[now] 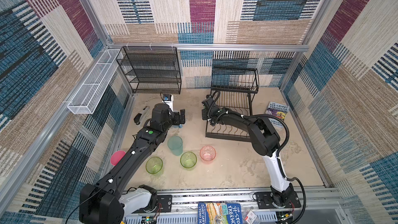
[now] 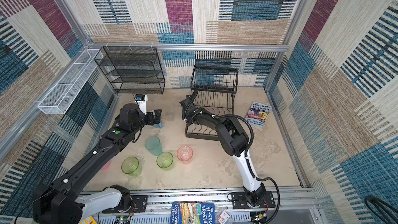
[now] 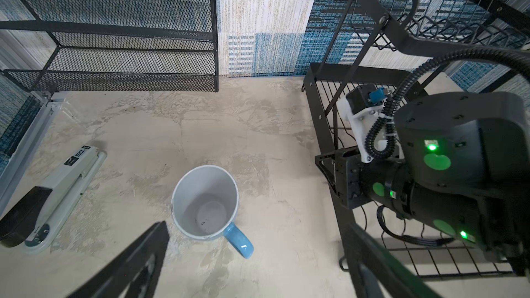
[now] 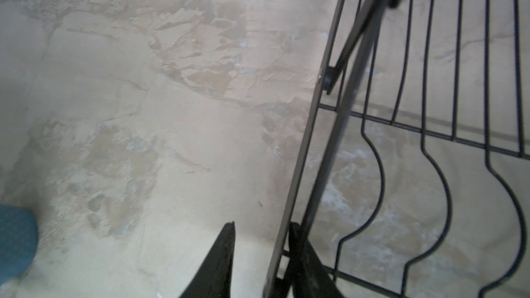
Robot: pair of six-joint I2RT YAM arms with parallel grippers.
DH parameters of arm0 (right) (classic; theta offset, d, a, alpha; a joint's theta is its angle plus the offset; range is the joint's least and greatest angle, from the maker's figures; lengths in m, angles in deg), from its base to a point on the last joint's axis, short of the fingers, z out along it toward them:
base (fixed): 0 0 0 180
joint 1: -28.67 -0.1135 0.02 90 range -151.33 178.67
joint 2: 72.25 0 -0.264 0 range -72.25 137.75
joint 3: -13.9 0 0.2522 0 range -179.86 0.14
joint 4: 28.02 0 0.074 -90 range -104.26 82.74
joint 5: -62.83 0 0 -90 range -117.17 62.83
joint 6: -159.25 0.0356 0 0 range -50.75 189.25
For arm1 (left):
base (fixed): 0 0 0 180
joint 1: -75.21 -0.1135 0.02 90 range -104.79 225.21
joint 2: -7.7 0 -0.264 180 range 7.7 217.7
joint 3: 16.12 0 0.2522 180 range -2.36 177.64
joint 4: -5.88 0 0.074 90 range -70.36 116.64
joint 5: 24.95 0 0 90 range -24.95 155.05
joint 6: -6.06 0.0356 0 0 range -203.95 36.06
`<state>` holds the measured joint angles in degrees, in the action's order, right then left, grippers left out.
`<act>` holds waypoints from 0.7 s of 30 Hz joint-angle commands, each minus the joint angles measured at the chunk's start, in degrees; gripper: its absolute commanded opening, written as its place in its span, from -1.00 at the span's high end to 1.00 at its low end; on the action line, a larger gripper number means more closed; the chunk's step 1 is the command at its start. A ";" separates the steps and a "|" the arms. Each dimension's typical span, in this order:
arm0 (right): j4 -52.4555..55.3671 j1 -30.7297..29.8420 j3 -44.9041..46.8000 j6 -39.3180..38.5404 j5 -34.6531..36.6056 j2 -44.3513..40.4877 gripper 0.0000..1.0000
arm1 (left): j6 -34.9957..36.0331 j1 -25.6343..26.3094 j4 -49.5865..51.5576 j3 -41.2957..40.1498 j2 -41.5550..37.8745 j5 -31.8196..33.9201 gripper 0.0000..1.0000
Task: Load cups into a dish rack
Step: Rotate the dish rack at the top-center of the table.
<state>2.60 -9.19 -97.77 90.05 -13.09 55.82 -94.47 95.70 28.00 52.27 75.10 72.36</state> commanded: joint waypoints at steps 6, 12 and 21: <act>-2.86 -0.72 0.28 -2.95 -2.30 -5.24 -0.09 | -0.70 -0.82 0.01 0.61 0.10 -0.41 -0.96; -2.32 -1.45 4.99 -3.97 -3.87 -11.08 -0.22 | -0.81 -0.99 0.22 0.63 0.13 -0.37 -0.96; -2.91 -5.29 21.45 -5.39 -2.77 -26.70 -0.29 | -0.81 -1.07 0.25 0.56 0.18 0.33 -0.96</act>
<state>0.61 -13.59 -79.06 85.61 -16.61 33.16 -94.71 94.71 28.02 52.40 75.19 72.27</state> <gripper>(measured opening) 0.647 0.982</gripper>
